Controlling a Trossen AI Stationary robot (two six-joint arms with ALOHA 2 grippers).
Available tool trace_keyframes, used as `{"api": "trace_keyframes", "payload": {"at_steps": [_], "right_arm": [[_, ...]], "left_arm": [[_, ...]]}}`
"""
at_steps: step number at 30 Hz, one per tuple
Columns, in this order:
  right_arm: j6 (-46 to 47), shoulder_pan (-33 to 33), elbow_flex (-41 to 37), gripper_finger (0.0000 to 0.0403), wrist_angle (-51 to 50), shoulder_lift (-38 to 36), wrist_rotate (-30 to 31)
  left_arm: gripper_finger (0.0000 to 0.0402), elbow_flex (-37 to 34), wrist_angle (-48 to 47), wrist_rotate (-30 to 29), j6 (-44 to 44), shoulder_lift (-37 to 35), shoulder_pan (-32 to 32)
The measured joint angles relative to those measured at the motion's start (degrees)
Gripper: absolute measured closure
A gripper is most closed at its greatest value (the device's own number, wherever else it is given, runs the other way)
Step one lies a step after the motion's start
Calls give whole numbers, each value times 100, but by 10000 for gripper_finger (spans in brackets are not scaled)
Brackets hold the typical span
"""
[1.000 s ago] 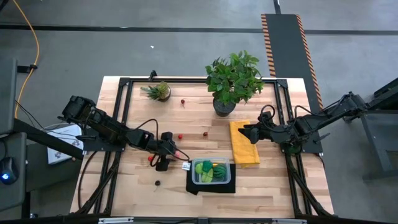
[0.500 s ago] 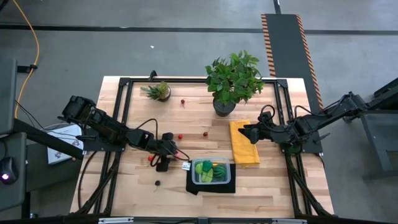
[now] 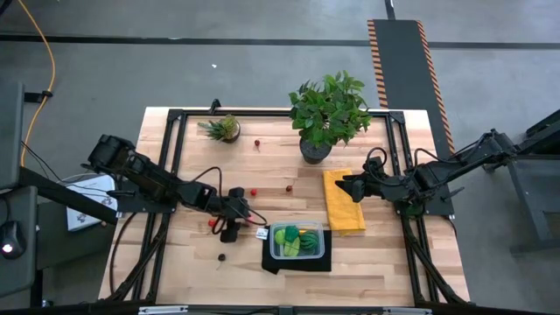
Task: Pick and placing Produce into tupperware
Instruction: Put the peach into the transparent bin
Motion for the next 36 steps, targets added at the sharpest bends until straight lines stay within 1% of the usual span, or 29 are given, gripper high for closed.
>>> {"api": "trace_keyframes", "payload": {"at_steps": [3, 7, 13, 20, 30, 36], "right_arm": [[-21, 1, 1, 121, 0, 0, 0], [-21, 2, 0, 121, 0, -2, 0], [-21, 0, 0, 121, 0, -2, 0], [-36, 0, 0, 121, -2, -1, -2], [-67, 2, 0, 121, -2, -2, -2], [-67, 1, 0, 121, -2, -2, -2]], "left_arm": [[230, 0, 52, 136, -175, 114, -2], [224, 11, 216, 136, -308, 262, -2], [221, 211, 248, 19, -75, 279, 0], [233, 225, 51, 112, 20, 279, -1], [224, 225, -292, 118, 21, 279, -2], [231, 225, -354, 136, 30, 279, -2]]}}
